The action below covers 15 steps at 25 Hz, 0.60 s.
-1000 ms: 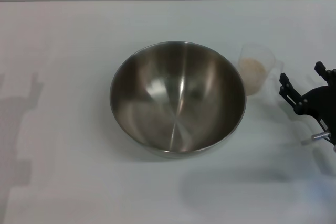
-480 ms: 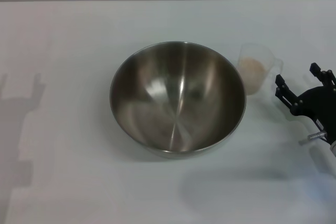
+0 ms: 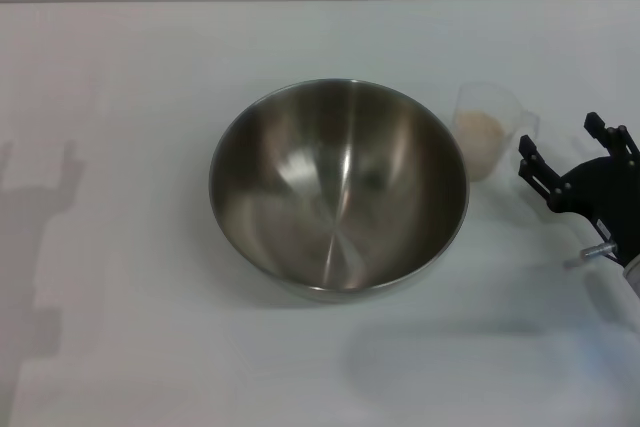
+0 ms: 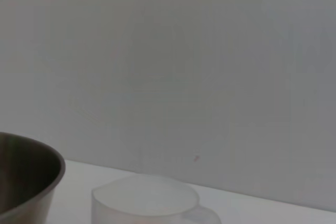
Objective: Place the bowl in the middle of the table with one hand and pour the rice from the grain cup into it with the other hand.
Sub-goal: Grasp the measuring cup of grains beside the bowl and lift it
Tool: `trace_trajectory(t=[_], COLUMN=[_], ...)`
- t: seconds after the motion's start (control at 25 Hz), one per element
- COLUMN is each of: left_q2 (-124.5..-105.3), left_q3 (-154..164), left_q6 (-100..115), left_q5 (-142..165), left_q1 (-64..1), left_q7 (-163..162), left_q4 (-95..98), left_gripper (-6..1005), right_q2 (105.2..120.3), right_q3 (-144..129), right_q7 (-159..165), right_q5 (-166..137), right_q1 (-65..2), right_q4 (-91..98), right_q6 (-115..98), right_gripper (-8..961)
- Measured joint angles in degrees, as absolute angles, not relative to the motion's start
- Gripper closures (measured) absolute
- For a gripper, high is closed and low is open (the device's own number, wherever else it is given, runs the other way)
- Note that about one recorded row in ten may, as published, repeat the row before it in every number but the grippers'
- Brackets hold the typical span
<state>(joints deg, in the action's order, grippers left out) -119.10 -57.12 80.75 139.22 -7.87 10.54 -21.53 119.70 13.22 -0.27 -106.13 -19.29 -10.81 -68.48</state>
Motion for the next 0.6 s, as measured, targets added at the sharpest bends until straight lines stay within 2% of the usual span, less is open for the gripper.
trace_trajectory(t=[0.6], left_q2=[-119.06], left_q3=[-57.1], left_q6=[80.8], left_q5=[139.3], left_q1=[-7.5], left_q7=[10.5], left_q4=[-21.4], left_gripper=[191], right_q2=[119.71], right_q3=[15.0], right_q7=[-0.3], right_q5=[-105.7], right_q1=[-20.9], right_q4=[-10.5], right_q6=[-66.3], right_gripper=[115])
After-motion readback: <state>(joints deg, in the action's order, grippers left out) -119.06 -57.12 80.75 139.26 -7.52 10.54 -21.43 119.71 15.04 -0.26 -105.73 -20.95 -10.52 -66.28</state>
